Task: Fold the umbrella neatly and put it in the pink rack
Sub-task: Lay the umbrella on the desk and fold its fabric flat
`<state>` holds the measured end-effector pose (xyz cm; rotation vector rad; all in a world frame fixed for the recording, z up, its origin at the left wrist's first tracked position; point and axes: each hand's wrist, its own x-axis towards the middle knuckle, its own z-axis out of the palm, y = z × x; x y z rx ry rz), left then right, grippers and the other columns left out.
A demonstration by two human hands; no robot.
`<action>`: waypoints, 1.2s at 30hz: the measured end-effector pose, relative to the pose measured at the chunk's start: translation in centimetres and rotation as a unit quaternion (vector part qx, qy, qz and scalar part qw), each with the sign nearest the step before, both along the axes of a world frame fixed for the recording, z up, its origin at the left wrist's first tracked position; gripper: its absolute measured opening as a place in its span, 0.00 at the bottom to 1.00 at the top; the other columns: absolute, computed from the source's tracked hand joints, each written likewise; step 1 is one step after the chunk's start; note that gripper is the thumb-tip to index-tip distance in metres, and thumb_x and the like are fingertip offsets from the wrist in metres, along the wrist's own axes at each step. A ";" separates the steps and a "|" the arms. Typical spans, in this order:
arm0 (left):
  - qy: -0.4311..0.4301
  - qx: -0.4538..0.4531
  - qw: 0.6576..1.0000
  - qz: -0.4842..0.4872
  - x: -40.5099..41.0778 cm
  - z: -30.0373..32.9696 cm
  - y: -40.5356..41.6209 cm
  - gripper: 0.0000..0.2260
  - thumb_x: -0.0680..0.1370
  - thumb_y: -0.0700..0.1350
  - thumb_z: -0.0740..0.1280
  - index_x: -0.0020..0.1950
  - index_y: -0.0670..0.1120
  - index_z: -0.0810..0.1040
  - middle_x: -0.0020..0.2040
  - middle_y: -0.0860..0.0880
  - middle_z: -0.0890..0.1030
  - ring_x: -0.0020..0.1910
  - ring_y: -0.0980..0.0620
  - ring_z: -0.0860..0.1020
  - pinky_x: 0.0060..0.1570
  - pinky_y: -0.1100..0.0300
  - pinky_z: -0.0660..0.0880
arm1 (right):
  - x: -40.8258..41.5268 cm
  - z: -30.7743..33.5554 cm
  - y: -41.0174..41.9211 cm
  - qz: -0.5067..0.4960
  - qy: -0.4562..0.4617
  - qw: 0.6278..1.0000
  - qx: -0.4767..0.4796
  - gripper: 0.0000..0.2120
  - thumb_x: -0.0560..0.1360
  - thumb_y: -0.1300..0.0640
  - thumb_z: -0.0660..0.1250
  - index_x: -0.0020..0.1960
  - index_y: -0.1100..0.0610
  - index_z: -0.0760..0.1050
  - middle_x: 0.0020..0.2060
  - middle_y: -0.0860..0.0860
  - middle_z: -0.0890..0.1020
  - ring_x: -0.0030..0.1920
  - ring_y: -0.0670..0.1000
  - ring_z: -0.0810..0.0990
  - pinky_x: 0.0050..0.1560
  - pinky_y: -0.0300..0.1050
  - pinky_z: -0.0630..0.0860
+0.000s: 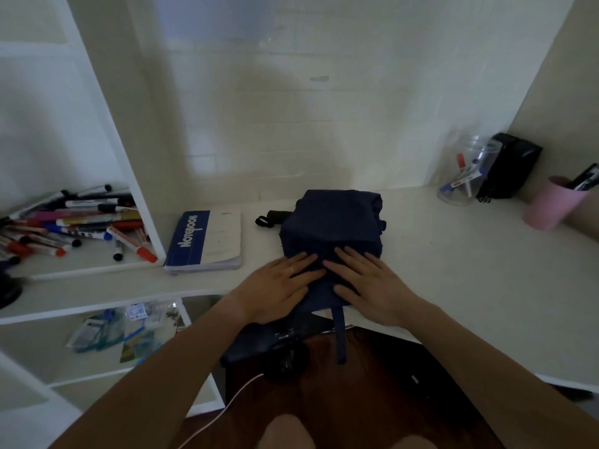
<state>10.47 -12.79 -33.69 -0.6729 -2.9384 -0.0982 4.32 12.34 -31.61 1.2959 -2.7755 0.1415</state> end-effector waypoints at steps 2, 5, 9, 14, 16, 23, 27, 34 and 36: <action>-0.016 0.000 1.000 0.011 0.1 -0.1 -0.8 0.23 0.86 0.58 0.44 0.82 0.64 0.47 0.84 0.51 0.47 0.83 0.53 0.47 0.81 0.54 0.47 | -0.8 -0.9 1.3 -0.033 -0.059 0.996 0.060 0.30 0.79 0.32 0.42 0.79 0.36 0.42 0.81 0.42 0.42 0.80 0.43 0.40 0.80 0.46 0.39; -0.030 -0.011 0.999 0.015 -0.4 -0.2 -1.4 0.23 0.85 0.62 0.44 0.80 0.68 0.44 0.84 0.51 0.45 0.82 0.53 0.45 0.80 0.54 0.43 | -1.7 -0.6 2.4 -0.038 -0.092 0.990 0.098 0.35 0.74 0.26 0.40 0.78 0.34 0.37 0.79 0.40 0.37 0.79 0.41 0.37 0.80 0.47 0.40; -0.040 -0.012 0.999 0.029 -2.4 -0.1 -1.6 0.25 0.84 0.64 0.45 0.81 0.67 0.44 0.84 0.52 0.46 0.82 0.54 0.46 0.81 0.51 0.46 | -3.2 0.6 1.5 -0.060 -0.123 0.983 0.122 0.37 0.74 0.26 0.43 0.78 0.36 0.36 0.80 0.41 0.37 0.79 0.43 0.38 0.80 0.47 0.40; 0.015 0.009 1.000 0.026 -3.0 -1.2 -2.0 0.26 0.84 0.65 0.48 0.82 0.63 0.48 0.84 0.54 0.47 0.82 0.54 0.46 0.78 0.58 0.40 | -4.2 2.8 1.3 -0.122 -0.164 0.974 -0.095 0.29 0.74 0.34 0.66 0.73 0.42 0.69 0.72 0.45 0.74 0.70 0.47 0.72 0.73 0.48 0.67; 0.026 0.016 0.999 0.022 -3.1 -1.4 -2.1 0.26 0.84 0.64 0.48 0.82 0.63 0.49 0.84 0.54 0.47 0.82 0.55 0.47 0.77 0.59 0.38 | -5.8 4.7 0.5 -0.194 -0.080 0.925 -0.315 0.17 0.73 0.41 0.72 0.57 0.48 0.82 0.51 0.45 0.86 0.50 0.45 0.83 0.58 0.46 0.78; 0.031 0.024 0.999 0.024 -2.7 -1.1 -1.9 0.26 0.84 0.65 0.46 0.82 0.63 0.49 0.84 0.54 0.47 0.82 0.55 0.47 0.78 0.58 0.40 | -12.7 8.2 -3.2 -0.342 -0.317 0.773 -0.431 0.21 0.64 0.47 0.82 0.49 0.60 0.84 0.49 0.56 0.85 0.47 0.53 0.82 0.42 0.43 0.78; 0.025 0.024 0.999 0.027 -2.8 -1.0 -1.9 0.26 0.84 0.66 0.45 0.82 0.64 0.48 0.84 0.54 0.46 0.82 0.56 0.46 0.78 0.58 0.40 | -12.1 9.9 -3.7 -0.304 -0.348 0.745 -0.481 0.15 0.68 0.62 0.80 0.53 0.63 0.82 0.42 0.53 0.82 0.38 0.48 0.79 0.26 0.34 0.76; 0.020 0.025 0.999 0.031 -2.7 -1.0 -1.8 0.26 0.84 0.65 0.46 0.82 0.63 0.50 0.84 0.53 0.50 0.82 0.54 0.49 0.78 0.58 0.41 | -5.4 9.0 0.6 -0.172 -0.344 0.774 -0.503 0.10 0.72 0.62 0.76 0.48 0.66 0.79 0.37 0.52 0.81 0.30 0.42 0.76 0.31 0.35 0.70; 0.029 0.024 0.999 0.033 -2.7 -1.0 -1.9 0.26 0.84 0.65 0.46 0.82 0.62 0.51 0.83 0.51 0.57 0.81 0.52 0.55 0.80 0.55 0.47 | -3.3 7.2 1.7 -0.159 -0.332 0.789 -0.492 0.07 0.71 0.65 0.76 0.46 0.65 0.79 0.35 0.51 0.81 0.30 0.42 0.76 0.31 0.34 0.71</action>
